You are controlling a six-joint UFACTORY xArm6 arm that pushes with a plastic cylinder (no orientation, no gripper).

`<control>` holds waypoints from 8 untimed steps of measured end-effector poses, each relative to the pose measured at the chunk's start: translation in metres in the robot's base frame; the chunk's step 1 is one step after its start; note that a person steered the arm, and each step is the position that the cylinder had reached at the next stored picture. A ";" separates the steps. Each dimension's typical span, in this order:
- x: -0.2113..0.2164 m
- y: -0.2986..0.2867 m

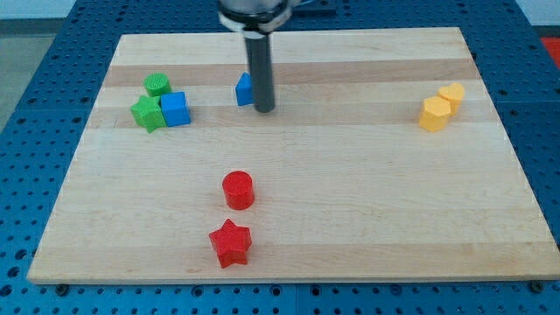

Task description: Move blue blocks towards green blocks

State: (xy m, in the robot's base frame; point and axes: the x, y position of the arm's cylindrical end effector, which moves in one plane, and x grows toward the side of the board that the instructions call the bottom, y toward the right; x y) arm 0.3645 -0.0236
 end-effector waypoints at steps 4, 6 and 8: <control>-0.041 -0.031; -0.041 -0.058; -0.041 -0.084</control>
